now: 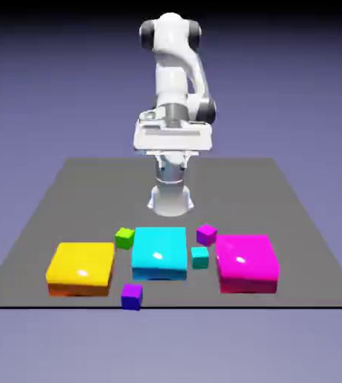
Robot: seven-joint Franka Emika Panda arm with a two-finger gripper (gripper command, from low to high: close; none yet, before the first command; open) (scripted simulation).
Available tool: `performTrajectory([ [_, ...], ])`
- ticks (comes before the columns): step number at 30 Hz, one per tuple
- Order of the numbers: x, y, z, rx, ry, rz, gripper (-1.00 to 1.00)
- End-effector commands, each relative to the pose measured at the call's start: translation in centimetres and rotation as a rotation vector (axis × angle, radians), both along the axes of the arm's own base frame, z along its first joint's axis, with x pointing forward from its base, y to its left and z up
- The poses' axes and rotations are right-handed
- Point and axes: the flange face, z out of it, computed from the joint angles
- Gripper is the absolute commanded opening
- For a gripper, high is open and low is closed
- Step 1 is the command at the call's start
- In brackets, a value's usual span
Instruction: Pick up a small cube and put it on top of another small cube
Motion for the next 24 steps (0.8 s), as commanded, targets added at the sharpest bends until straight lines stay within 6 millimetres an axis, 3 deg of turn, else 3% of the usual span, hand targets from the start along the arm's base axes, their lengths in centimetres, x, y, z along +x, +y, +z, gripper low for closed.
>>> performTrajectory([
  [1, 0.9, -0.3, -0.5, 0.006, 0.035, -0.006, 0.0],
  [13, 10.5, -4.9, -9.4, 0.06, 0.449, -0.079, 0.0],
  [24, 15.9, -9.4, -20.7, 0.073, 0.815, -0.142, 0.0],
])
